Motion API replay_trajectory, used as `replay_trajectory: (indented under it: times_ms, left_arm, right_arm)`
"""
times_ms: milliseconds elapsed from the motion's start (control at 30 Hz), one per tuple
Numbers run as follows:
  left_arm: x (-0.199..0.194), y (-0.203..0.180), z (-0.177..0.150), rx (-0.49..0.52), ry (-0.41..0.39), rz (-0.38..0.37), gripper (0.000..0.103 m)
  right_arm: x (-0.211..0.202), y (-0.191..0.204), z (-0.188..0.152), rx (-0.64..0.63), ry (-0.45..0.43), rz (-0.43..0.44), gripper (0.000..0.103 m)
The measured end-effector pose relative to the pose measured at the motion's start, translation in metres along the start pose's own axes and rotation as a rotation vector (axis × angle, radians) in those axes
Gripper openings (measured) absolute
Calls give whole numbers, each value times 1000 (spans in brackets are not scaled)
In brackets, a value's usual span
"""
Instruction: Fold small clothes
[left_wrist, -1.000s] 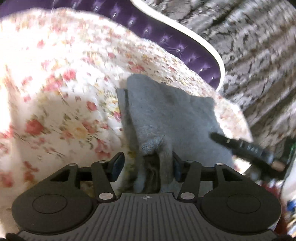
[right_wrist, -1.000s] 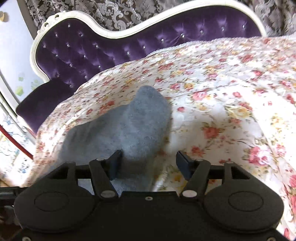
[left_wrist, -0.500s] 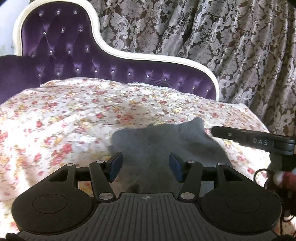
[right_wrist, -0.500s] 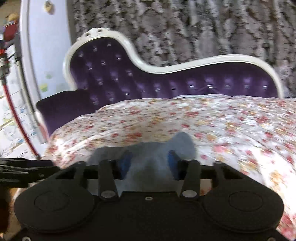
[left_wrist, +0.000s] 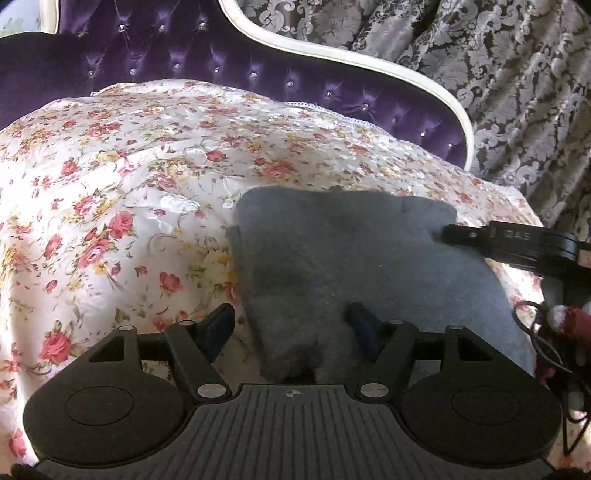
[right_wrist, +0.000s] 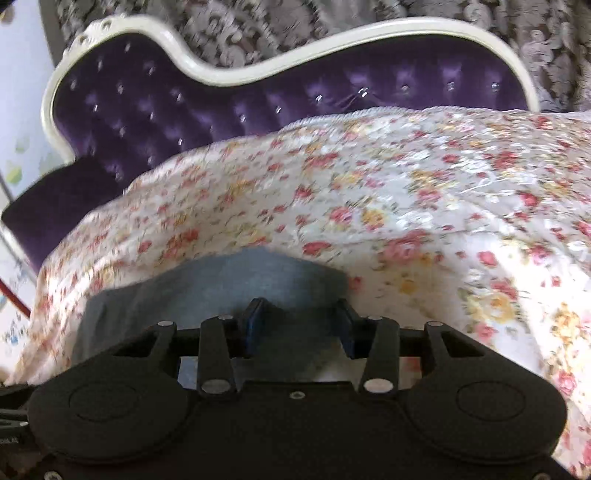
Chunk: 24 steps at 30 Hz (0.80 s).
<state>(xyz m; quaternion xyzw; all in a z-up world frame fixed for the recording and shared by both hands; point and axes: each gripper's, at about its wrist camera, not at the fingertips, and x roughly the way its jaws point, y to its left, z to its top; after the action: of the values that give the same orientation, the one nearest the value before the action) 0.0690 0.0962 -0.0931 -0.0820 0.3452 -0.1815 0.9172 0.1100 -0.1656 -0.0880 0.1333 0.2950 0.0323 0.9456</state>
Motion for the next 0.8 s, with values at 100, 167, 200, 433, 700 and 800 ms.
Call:
replay_trajectory:
  times_ms: [100, 167, 200, 433, 700, 800]
  left_arm:
    - [-15, -4, 0, 9, -21, -2, 71]
    - [-21, -11, 2, 26, -38, 10, 77]
    - [-28, -14, 1, 38, -55, 16, 80]
    - [-58, -41, 3, 110, -133, 71, 103]
    - [-84, -56, -6, 146, -197, 83, 103]
    - [-89, -59, -10, 141, -163, 60, 103]
  right_arm:
    - [-29, 3, -4, -4, -60, 6, 73]
    - [-50, 10, -8, -23, -104, 7, 84]
    - [-62, 13, -12, -35, -126, 3, 90]
    - [-109, 40, -25, -97, -200, -18, 103]
    - [-137, 66, -50, -161, -210, -85, 103]
    - [-143, 67, -57, -144, -185, -92, 103]
